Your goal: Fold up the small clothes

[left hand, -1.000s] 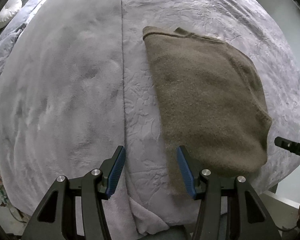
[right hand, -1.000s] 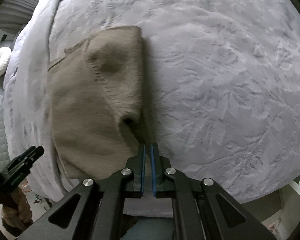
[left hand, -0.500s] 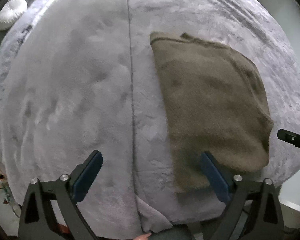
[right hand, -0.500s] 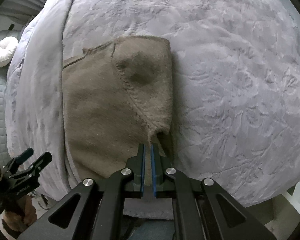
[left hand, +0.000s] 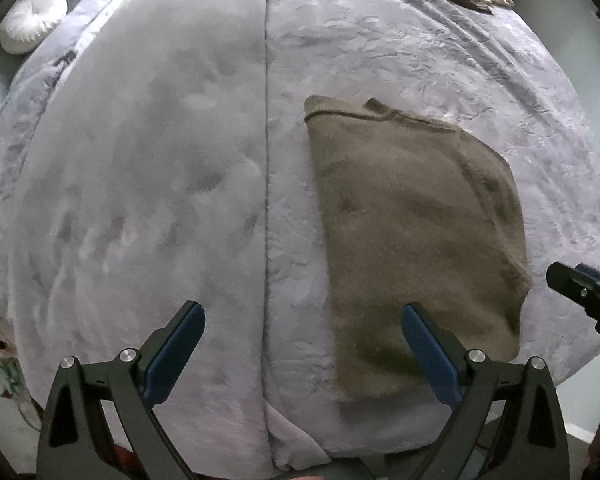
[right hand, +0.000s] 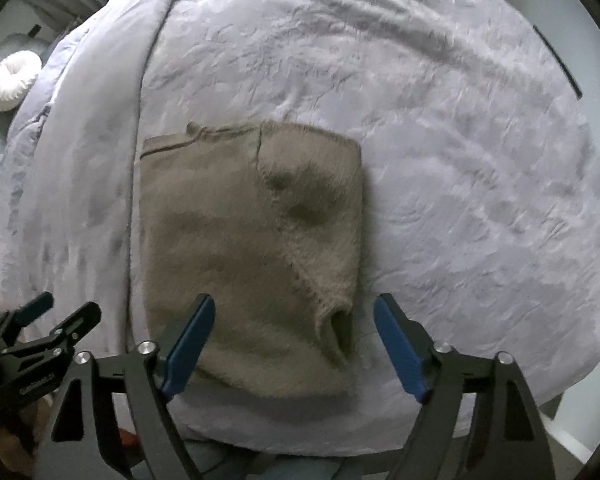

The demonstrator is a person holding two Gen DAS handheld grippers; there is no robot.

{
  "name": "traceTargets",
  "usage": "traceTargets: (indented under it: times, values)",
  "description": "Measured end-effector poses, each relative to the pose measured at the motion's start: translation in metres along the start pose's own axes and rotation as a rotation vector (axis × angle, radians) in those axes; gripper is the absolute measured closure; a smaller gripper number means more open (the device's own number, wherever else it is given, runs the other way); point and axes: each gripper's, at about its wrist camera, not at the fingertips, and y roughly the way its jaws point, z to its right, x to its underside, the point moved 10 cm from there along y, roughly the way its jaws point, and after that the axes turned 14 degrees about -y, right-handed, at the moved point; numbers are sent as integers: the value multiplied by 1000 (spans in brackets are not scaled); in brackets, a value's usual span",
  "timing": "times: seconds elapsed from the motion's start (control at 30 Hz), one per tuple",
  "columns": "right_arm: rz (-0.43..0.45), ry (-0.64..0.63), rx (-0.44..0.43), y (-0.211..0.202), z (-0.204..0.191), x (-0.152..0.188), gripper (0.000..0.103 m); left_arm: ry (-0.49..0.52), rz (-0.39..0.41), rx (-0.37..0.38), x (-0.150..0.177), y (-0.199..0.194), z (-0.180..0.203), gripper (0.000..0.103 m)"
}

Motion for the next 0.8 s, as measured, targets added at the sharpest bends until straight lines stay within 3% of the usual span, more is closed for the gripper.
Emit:
traceTargets:
  times: [0.33,0.8]
  values:
    - [54,-36,125,-20,9,-17,11,26,54,-26,-7,-14,10,4]
    - [47,-24,119,-22,7,-15,11,17,65,-29,-10,-19,13,4]
